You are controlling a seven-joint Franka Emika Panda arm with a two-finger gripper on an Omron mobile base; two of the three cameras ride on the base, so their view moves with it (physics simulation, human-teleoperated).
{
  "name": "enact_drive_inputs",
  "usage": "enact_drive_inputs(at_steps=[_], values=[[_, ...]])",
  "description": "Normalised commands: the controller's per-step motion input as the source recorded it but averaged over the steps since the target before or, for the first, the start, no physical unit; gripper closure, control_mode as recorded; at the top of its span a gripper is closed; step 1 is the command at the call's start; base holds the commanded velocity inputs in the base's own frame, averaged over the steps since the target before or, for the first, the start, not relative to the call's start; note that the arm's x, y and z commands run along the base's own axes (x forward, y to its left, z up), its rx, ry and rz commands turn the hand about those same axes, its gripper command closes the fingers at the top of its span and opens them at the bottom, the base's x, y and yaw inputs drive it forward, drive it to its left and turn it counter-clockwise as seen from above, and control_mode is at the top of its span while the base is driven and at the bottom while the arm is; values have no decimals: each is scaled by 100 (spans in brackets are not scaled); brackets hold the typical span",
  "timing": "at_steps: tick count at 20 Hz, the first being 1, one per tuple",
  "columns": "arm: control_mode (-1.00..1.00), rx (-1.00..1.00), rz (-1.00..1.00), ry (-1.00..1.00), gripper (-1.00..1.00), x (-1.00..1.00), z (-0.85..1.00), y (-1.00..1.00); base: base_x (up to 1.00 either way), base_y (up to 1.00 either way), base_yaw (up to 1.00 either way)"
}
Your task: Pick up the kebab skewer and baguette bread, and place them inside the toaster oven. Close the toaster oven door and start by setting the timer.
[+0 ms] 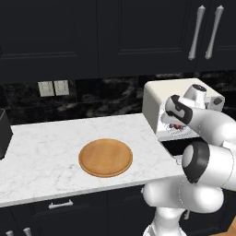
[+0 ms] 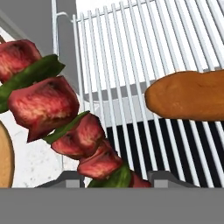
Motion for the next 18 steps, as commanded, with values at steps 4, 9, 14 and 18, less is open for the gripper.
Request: enact_drive_inputs(at_steps=[4,9,14,18], values=[[-100,1,0,0,100,3,-7,0,0,0,0],[-100,1,0,0,-100,0,-9,0,0,0,0],[-100,2,0,0,-100,0,-6,-5,0,0,0],[-100,3,0,0,-100,0,-2,-17,0,0,0]])
